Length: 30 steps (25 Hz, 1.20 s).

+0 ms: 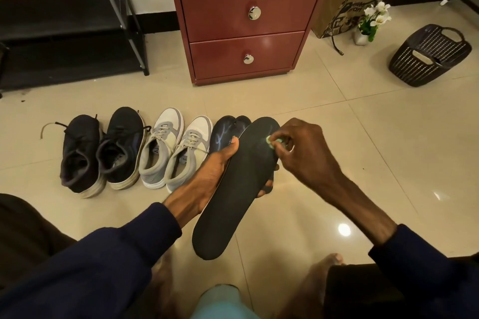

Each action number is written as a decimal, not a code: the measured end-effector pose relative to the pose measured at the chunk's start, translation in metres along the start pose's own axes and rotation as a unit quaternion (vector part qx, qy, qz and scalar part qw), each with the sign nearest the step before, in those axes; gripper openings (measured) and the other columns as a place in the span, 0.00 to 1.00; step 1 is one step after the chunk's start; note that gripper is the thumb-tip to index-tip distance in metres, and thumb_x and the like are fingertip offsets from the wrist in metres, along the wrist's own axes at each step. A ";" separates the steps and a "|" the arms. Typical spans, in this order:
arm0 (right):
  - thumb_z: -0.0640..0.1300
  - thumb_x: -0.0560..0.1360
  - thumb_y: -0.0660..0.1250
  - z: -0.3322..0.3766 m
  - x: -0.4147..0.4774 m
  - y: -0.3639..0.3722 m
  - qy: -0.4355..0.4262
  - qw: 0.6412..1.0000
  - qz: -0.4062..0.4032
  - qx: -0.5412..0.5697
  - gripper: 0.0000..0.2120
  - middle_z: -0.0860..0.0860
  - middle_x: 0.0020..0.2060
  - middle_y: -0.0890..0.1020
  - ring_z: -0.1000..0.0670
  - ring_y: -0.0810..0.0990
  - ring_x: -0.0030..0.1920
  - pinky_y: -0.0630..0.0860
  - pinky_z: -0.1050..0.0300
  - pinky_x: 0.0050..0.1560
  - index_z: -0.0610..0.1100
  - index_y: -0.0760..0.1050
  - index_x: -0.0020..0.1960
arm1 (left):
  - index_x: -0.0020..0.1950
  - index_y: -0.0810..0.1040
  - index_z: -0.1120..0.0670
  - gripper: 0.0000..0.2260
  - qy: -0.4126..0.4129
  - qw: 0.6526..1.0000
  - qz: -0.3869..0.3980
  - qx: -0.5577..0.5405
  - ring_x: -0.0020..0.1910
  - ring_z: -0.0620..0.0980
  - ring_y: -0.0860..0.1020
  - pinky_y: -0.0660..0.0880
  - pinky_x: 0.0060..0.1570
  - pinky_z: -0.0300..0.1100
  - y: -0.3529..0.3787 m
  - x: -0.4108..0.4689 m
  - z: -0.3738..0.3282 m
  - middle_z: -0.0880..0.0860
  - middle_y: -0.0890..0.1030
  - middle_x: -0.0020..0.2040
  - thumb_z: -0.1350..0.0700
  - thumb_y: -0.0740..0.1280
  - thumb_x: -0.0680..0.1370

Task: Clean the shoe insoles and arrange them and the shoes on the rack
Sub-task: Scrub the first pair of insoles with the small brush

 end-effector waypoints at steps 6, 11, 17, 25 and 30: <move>0.38 0.73 0.74 0.034 -0.029 0.032 -0.051 0.990 0.129 0.039 0.06 0.49 0.45 0.83 0.54 0.79 0.42 0.77 0.66 0.42 0.44 0.85 0.49 | 0.61 0.85 0.58 0.31 0.004 0.999 -0.046 -0.006 0.50 0.62 0.83 0.75 0.60 0.61 -0.012 0.001 -0.001 0.62 0.85 0.57 0.36 0.53 0.84; 0.37 0.71 0.75 -0.013 -0.002 -0.003 0.029 1.000 -0.008 -0.008 0.07 0.50 0.44 0.83 0.52 0.80 0.41 0.75 0.64 0.42 0.45 0.85 0.48 | 0.53 0.88 0.59 0.33 -0.001 1.000 -0.003 -0.011 0.48 0.59 0.83 0.82 0.49 0.53 0.000 -0.002 -0.003 0.62 0.85 0.53 0.36 0.52 0.84; 0.38 0.72 0.75 0.021 -0.019 0.028 -0.042 0.991 0.123 0.026 0.06 0.50 0.44 0.83 0.56 0.77 0.40 0.75 0.69 0.40 0.44 0.85 0.49 | 0.64 0.83 0.58 0.29 0.013 0.999 -0.028 -0.023 0.50 0.63 0.83 0.80 0.52 0.60 -0.014 0.004 0.000 0.64 0.82 0.61 0.37 0.56 0.83; 0.38 0.73 0.75 0.037 -0.031 0.036 -0.060 0.987 0.140 0.054 0.06 0.50 0.45 0.83 0.55 0.79 0.41 0.75 0.69 0.41 0.43 0.85 0.49 | 0.65 0.84 0.56 0.22 0.048 0.997 -0.040 -0.038 0.54 0.58 0.84 0.82 0.56 0.53 -0.009 -0.003 -0.007 0.59 0.83 0.63 0.43 0.58 0.85; 0.38 0.72 0.75 0.011 -0.003 0.011 -0.029 0.999 0.040 0.003 0.06 0.47 0.46 0.83 0.51 0.79 0.44 0.78 0.59 0.46 0.42 0.85 0.50 | 0.58 0.87 0.56 0.33 -0.008 0.999 0.017 -0.039 0.53 0.60 0.80 0.76 0.60 0.56 0.005 -0.002 0.004 0.61 0.84 0.57 0.34 0.51 0.84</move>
Point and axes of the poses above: each hand's wrist, its own x-axis towards the middle knuckle, its own y-axis out of the palm, z = x × y, the point moved 8 cm from there along x, towards the middle knuckle
